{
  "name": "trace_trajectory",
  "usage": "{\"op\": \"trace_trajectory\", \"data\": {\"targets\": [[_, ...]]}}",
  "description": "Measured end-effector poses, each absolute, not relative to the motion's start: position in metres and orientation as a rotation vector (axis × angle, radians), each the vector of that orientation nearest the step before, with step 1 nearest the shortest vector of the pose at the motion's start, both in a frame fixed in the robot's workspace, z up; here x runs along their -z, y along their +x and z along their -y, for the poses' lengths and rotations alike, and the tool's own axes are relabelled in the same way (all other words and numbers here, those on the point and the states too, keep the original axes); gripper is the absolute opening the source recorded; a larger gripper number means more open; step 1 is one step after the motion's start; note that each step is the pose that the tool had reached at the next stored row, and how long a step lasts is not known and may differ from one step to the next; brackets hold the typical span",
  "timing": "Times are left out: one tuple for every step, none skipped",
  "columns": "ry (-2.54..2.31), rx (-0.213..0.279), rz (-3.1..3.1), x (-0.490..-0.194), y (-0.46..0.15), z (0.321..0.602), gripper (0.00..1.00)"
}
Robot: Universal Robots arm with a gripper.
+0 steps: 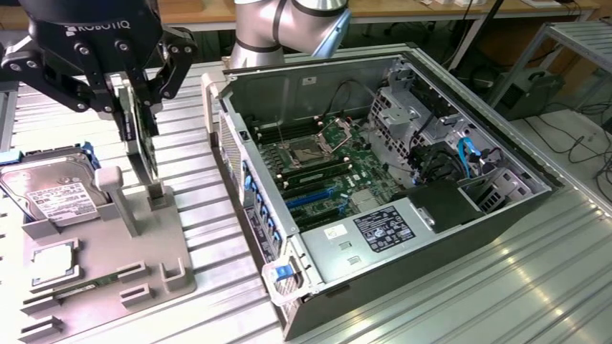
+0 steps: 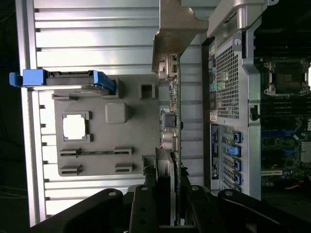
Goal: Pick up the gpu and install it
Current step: 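Pick up the gpu and move the gpu toward the slot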
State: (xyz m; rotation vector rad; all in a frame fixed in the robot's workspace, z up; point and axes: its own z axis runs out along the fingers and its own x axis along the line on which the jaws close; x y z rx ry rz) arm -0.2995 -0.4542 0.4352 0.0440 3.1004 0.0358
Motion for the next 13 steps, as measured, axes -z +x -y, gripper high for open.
{"op": "trace_trajectory", "data": {"targets": [[0.044, -0.036, -3.100, -0.435, -0.300, 0.454, 0.28], [0.044, -0.036, -3.100, -0.435, -0.299, 0.454, 0.28], [0.044, -0.036, -3.100, -0.435, -0.298, 0.454, 0.28], [0.044, -0.035, -3.100, -0.435, -0.297, 0.454, 0.28], [0.044, -0.035, -3.100, -0.435, -0.296, 0.454, 0.28], [0.044, -0.035, -3.100, -0.435, -0.295, 0.454, 0.28], [0.044, -0.035, -3.100, -0.435, -0.294, 0.454, 0.28], [0.044, -0.035, -3.100, -0.435, -0.292, 0.454, 0.28], [0.044, -0.035, -3.100, -0.435, -0.291, 0.454, 0.28], [0.044, -0.035, -3.100, -0.435, -0.291, 0.454, 0.28], [0.044, -0.035, -3.100, -0.435, -0.289, 0.454, 0.28], [0.044, -0.035, -3.100, -0.435, -0.288, 0.454, 0.28], [0.044, -0.035, -3.100, -0.435, -0.287, 0.454, 0.28]]}}
